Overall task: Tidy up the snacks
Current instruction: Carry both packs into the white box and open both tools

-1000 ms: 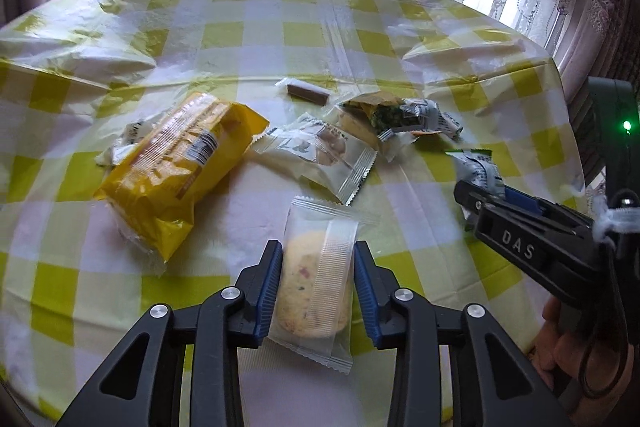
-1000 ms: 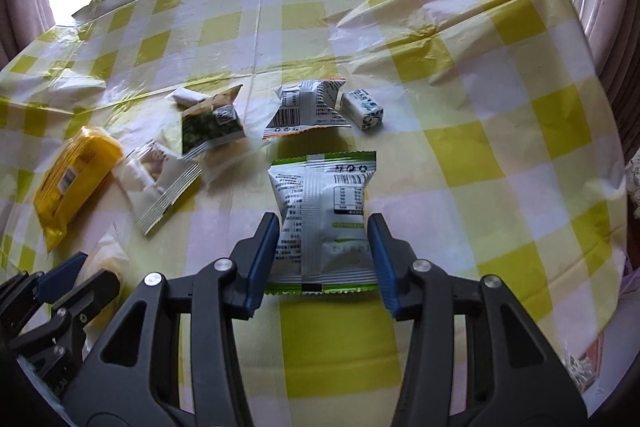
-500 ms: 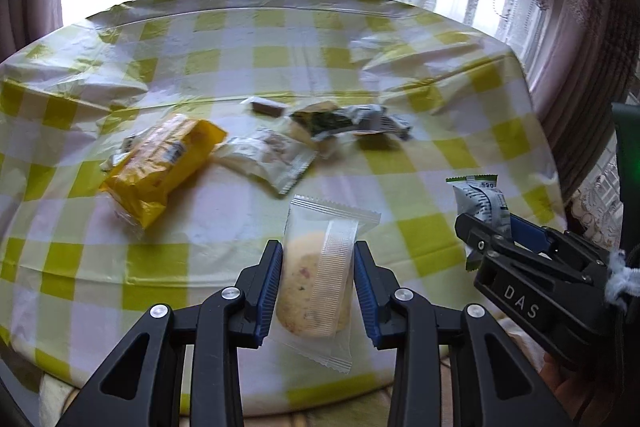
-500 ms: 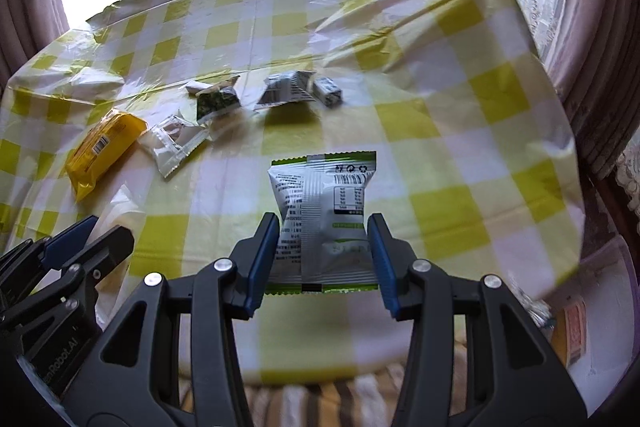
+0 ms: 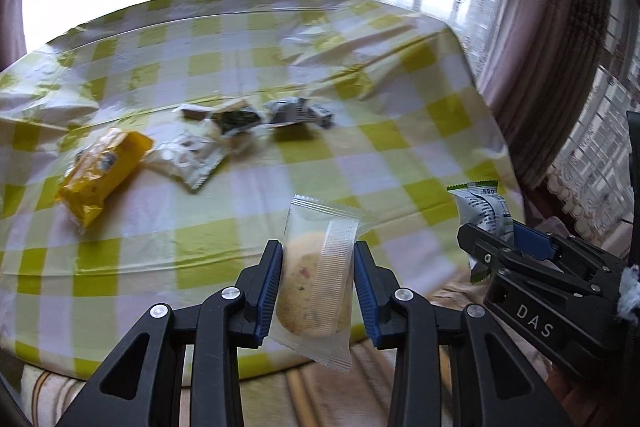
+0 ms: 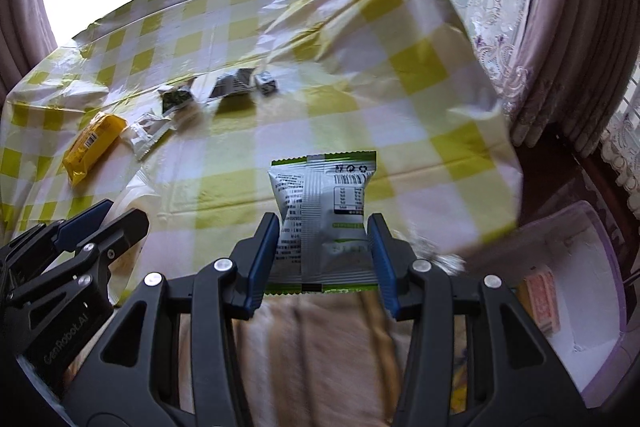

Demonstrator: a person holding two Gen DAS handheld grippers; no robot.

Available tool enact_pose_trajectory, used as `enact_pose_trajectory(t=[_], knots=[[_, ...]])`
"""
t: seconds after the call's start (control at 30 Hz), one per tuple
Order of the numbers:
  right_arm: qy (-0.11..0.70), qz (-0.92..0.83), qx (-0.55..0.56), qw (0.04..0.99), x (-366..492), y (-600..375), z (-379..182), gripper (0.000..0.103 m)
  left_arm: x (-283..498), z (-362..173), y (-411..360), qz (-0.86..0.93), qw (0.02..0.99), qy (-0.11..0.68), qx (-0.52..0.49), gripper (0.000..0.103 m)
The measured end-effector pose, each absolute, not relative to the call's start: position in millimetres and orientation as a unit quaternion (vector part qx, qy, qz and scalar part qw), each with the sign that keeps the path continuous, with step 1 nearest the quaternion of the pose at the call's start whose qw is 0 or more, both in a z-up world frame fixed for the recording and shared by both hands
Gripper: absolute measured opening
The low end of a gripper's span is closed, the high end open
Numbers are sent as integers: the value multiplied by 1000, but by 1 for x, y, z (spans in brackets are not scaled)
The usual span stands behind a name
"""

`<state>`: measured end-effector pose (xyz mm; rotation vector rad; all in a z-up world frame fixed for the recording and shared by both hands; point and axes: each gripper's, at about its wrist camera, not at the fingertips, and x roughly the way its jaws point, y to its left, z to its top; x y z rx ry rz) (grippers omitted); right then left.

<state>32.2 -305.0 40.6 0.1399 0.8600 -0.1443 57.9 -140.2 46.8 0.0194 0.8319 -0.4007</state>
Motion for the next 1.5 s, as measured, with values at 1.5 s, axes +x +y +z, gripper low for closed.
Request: enact_pose_trajectory(t=[1.5], knots=[[432, -226, 103, 867, -60, -459, 27, 68, -3, 52, -263, -404, 809, 426, 4, 66]])
